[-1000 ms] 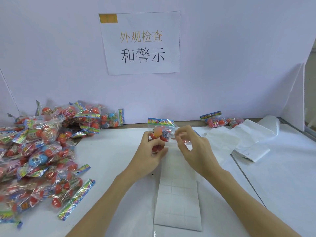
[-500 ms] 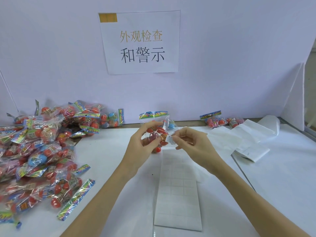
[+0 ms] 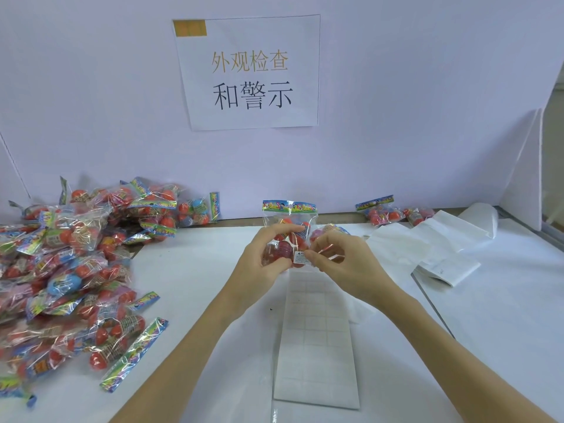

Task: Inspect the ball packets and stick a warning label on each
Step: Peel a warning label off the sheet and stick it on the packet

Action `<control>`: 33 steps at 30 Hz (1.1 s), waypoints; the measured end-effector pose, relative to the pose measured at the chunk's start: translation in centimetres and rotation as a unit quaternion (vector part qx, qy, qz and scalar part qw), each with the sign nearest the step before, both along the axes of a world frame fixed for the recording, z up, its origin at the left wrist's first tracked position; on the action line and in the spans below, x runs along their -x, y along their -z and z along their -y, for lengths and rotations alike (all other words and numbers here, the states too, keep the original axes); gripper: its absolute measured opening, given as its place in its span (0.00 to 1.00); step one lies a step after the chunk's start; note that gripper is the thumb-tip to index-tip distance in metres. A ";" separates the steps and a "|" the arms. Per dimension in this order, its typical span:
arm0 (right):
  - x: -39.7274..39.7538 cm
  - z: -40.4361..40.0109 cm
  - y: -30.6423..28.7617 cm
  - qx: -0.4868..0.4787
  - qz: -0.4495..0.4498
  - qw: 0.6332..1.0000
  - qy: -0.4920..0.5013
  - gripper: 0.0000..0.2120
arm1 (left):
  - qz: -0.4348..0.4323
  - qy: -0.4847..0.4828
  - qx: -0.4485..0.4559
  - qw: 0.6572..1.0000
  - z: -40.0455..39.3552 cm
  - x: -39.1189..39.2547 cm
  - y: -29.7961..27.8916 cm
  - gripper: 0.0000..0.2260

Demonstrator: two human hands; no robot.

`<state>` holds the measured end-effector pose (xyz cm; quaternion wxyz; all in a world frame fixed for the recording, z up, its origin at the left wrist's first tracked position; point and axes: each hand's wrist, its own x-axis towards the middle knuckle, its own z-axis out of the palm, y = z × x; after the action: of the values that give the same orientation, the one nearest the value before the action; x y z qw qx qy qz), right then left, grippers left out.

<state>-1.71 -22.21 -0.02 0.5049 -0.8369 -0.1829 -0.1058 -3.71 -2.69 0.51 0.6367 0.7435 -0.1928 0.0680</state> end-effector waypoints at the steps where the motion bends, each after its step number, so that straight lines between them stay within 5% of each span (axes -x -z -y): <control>1: 0.0 0.0 0.0 0.001 0.001 1.000 0.000 0.08 | 0.003 0.000 0.001 1.000 0.0 0.0 0.0 0.25; 9: 0.0 -0.6 0.4 -0.020 -0.007 1.000 0.005 0.06 | 0.012 -0.040 0.041 0.998 0.4 -0.1 0.3 0.14; 14: 0.3 -1.0 0.0 -0.241 -0.146 0.960 -0.009 0.16 | -0.018 -0.066 0.074 0.995 0.2 -0.3 0.2 0.16; 18: 0.8 -1.7 0.4 -0.183 -0.123 0.975 -0.018 0.15 | -0.013 -0.057 0.073 0.996 0.7 0.0 0.3 0.15; 24: 0.7 -1.2 -0.2 -0.296 -0.181 0.936 -0.059 0.18 | -0.008 -0.051 0.121 0.991 1.1 0.1 0.2 0.16; 28: 1.3 -2.1 -0.2 -0.244 -0.149 0.956 -0.060 0.22 | 0.009 -0.051 0.121 0.991 1.2 0.3 0.3 0.15; 33: 0.9 -1.0 -0.3 -0.294 -0.201 0.927 -0.117 0.09 | 0.000 -0.020 0.115 0.993 0.8 -0.1 0.2 0.31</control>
<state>-2.58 -21.21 0.29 0.7635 -0.6271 -0.1345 0.0754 -3.63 -3.52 0.30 0.7163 0.6691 -0.1693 0.1025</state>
